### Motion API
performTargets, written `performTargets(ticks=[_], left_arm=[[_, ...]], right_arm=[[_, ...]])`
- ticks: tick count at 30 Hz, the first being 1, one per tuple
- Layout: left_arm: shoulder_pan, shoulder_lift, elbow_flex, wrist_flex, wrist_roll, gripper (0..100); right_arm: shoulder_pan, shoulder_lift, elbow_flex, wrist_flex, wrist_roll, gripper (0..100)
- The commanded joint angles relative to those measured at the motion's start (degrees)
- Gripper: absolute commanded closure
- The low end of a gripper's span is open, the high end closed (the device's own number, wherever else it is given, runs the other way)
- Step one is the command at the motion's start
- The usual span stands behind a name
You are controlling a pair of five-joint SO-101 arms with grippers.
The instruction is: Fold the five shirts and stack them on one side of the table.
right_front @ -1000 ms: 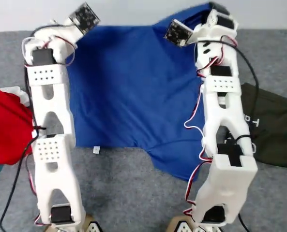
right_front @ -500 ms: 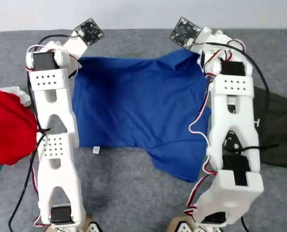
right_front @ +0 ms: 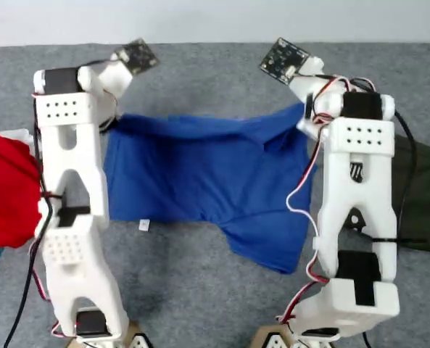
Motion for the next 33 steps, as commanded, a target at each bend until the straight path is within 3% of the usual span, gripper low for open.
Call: performTargets(ticks=[1, 6, 11, 25, 33], left_arm=[[0.7, -11.1, 13.6, 1.6, -3.1, 99], [0.5, -15.8, 26.0, 1.5, -4.0, 99], [0.1, -15.6, 30.6, 1.3, -4.0, 99], [-3.0, -9.9, 33.1, -0.4, -5.5, 99], [-4.4, -9.6, 33.0, -2.8, -5.4, 99]], right_arm=[[0.7, -4.8, -0.7, 6.9, -0.6, 98.8], [0.7, -6.5, -0.7, 16.8, -2.1, 98.7], [0.4, -6.9, -0.4, 28.3, -5.3, 98.7], [-2.5, -25.2, 28.3, 28.1, -7.6, 98.7], [-4.6, -28.4, 36.6, 27.4, -10.5, 98.7]])
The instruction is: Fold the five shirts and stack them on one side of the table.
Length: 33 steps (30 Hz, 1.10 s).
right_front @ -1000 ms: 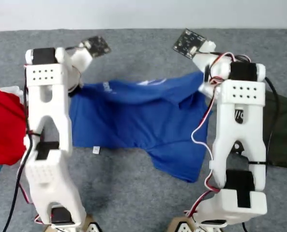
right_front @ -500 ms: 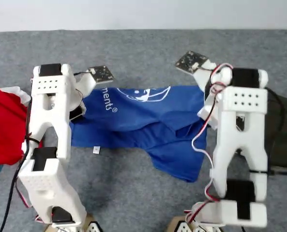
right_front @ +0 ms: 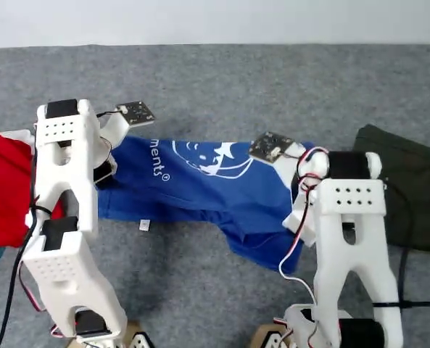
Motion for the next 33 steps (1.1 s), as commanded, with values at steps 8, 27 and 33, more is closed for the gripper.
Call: performTargets(ticks=[8, 27, 33], left_arm=[[0.8, -0.3, -0.2, -1.1, -0.4, 96], [0.4, -18.6, -0.3, 3.2, -2.1, 92], [0.4, -19.4, 0.0, -2.0, 3.8, 93]], right_arm=[[-0.7, -2.1, 6.3, -3.2, -0.8, 96.4], [-1.1, -2.1, -4.9, -13.6, -4.0, 78.7], [-1.0, 8.7, -5.0, -33.1, -4.0, 94.3]])
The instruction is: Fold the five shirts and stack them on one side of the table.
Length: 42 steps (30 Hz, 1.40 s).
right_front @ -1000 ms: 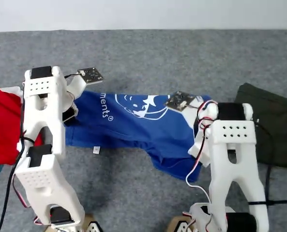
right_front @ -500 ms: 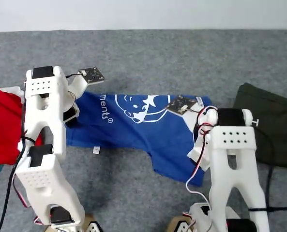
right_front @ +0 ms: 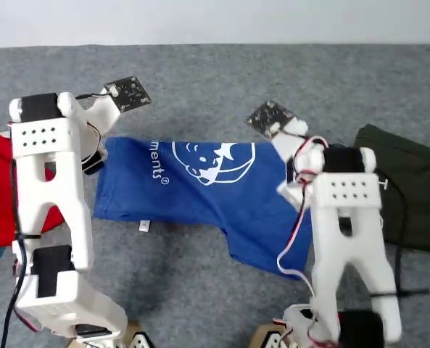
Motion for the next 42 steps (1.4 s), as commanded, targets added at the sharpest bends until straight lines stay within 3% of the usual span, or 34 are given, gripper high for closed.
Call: performTargets(ticks=[1, 4, 9, 21, 26, 38, 42], left_arm=[[-0.1, -1.0, 0.0, -5.8, 7.8, 94], [0.1, 3.3, 0.0, -12.6, 14.9, 100], [0.9, 12.7, 0.0, -20.5, 24.7, 99], [-0.2, 25.3, -0.9, -21.5, 25.1, 99], [-2.3, 25.2, -5.7, -17.4, 25.2, 99], [1.8, 25.2, -31.5, 1.8, 25.5, 99], [1.9, 26.5, -32.3, -0.1, 28.2, 99]], right_arm=[[0.7, 5.8, -3.0, -12.3, -0.5, 96.5], [1.8, 11.9, -4.0, -21.0, -0.5, 98.9], [4.0, 24.0, -11.3, -27.5, -1.7, 98.9], [9.2, 52.8, -38.5, -25.6, -3.6, 98.9], [9.5, 56.2, -47.6, -17.2, -3.6, 98.9], [4.6, 54.0, -63.2, 1.7, -3.8, 98.8], [2.5, 53.1, -63.8, 5.2, -3.9, 98.8]])
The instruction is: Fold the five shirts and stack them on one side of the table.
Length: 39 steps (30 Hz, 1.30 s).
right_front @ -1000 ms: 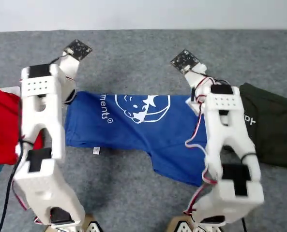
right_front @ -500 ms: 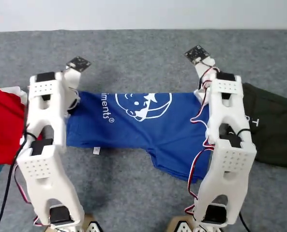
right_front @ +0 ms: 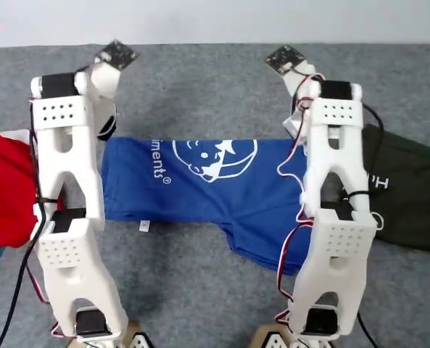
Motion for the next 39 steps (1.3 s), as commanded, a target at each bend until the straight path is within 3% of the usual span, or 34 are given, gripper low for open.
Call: performTargets(ticks=[1, 7, 11, 15, 22, 32, 39], left_arm=[[0.4, 1.5, -0.5, -1.1, 1.6, 99], [2.6, 12.4, 4.7, -4.7, 1.3, 99], [-0.2, 18.2, 4.5, -4.4, 1.1, 99], [-4.0, 18.5, 2.2, -0.2, -2.7, 99], [-7.2, 11.5, -0.2, 2.0, -2.6, 99], [-0.6, -7.2, 1.1, 2.0, -0.3, 99], [11.2, -19.4, 14.3, 1.8, 0.4, 99]], right_arm=[[-1.9, -3.0, -3.3, 2.1, -0.7, 98.8], [-1.5, 6.9, -3.3, -1.5, -0.6, 98.8], [1.2, 10.4, -3.6, -5.0, -0.6, 98.8], [2.2, 10.4, -3.6, -5.1, -0.6, 98.8], [1.5, 7.6, -3.7, -4.6, -0.5, 98.8], [-3.4, -4.8, -3.7, 0.9, -0.6, 98.8], [-2.0, -17.9, -3.7, 7.4, -2.0, 98.8]])
